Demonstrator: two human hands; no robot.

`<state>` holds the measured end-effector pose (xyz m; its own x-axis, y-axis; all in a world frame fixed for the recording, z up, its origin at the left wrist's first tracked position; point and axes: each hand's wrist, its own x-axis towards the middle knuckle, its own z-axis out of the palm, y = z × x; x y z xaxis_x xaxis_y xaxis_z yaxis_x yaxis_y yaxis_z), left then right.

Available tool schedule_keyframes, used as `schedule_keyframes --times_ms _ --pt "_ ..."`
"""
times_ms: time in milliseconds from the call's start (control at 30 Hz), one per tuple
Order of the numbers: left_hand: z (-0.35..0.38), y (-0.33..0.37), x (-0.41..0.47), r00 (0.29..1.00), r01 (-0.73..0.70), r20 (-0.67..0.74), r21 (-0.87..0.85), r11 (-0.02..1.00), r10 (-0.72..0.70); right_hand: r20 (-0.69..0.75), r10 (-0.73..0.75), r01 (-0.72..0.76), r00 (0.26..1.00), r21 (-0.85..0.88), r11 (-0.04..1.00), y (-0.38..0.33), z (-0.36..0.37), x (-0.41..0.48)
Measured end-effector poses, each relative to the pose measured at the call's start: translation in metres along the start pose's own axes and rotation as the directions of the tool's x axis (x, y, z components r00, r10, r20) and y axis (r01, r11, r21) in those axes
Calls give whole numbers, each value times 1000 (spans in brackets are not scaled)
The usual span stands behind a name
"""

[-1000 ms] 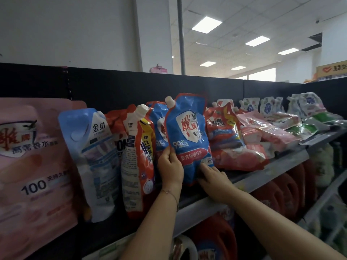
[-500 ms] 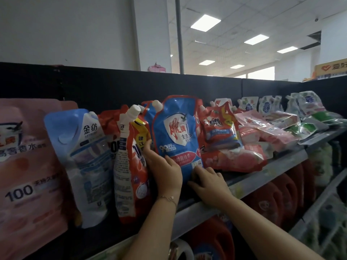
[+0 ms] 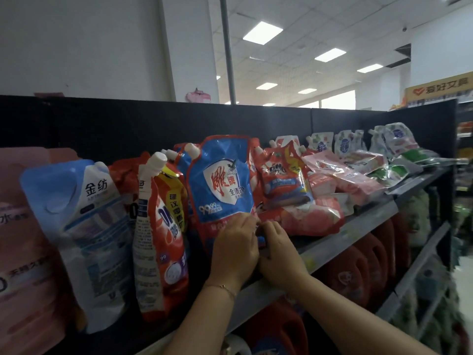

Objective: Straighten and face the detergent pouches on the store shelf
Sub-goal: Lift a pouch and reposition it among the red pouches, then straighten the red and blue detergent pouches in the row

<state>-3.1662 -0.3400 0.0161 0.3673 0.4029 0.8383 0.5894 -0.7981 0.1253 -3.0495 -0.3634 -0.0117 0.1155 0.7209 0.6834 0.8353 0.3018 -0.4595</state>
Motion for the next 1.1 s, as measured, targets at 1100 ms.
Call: schedule_keyframes --times_ms 1100 --pt "12 26 26 971 -140 226 278 950 77 68 -115 128 991 -238 963 49 -80 60"
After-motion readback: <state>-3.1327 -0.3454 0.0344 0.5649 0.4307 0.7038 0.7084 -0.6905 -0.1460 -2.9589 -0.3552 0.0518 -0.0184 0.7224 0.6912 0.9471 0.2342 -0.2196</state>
